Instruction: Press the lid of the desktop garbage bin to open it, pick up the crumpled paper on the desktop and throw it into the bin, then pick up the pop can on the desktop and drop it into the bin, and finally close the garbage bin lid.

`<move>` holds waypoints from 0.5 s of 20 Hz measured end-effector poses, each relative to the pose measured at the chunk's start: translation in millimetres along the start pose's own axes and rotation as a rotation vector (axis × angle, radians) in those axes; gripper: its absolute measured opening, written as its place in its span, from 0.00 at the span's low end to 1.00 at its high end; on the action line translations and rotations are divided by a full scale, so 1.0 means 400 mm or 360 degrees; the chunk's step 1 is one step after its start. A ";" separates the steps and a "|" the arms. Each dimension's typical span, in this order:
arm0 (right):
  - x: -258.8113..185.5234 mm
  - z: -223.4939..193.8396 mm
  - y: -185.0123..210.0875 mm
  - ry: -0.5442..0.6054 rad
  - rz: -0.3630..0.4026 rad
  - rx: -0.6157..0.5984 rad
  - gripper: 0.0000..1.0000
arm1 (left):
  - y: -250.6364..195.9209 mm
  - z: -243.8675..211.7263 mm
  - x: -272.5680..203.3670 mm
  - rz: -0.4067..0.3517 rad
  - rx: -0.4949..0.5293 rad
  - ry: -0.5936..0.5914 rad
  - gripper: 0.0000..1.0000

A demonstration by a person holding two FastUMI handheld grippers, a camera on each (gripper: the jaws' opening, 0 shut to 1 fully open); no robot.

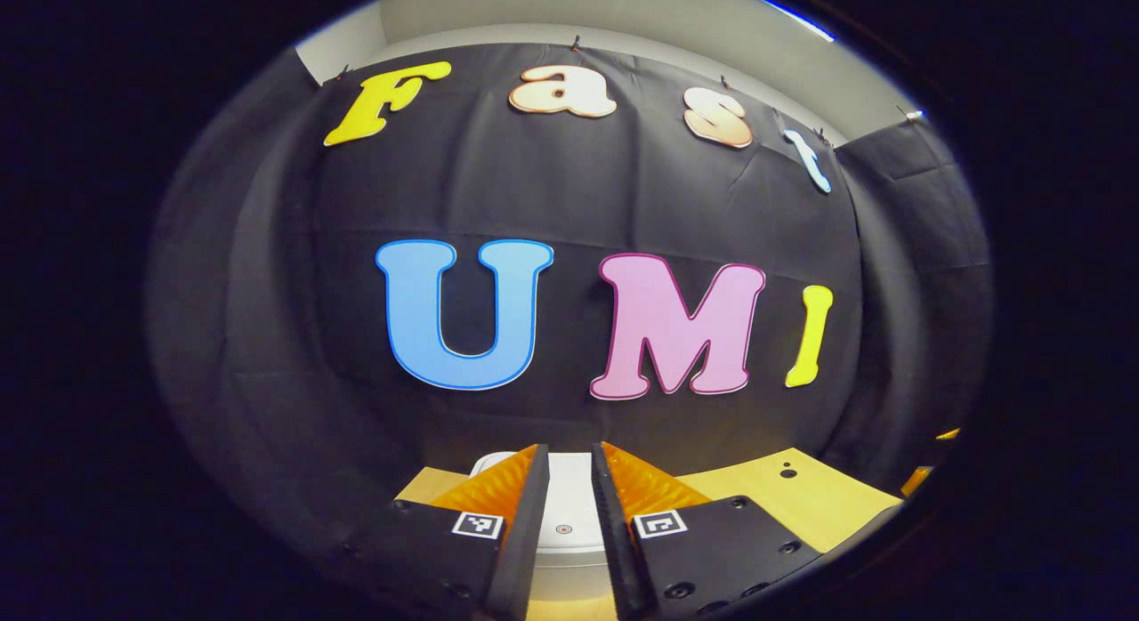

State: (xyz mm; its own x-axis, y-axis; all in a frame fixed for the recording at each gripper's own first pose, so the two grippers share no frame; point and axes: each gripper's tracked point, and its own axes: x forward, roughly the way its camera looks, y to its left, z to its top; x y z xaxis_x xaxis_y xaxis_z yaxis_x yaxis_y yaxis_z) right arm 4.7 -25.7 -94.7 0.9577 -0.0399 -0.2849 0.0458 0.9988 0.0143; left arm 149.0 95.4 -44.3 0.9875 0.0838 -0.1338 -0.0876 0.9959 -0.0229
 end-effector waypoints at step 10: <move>0.009 -0.038 -0.063 0.0071 -0.0063 0.0056 0.98 | -0.036 -0.199 0.115 -0.0092 -0.0015 0.0350 0.06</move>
State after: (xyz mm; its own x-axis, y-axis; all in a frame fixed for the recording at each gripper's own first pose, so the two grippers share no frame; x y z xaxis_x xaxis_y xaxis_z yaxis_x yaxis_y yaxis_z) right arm 2.8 -50.4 -110.4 0.9414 -0.0771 -0.3283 0.0940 0.9949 0.0358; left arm 185.1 82.4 -129.1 0.9384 0.0164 -0.3450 -0.0342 0.9984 -0.0457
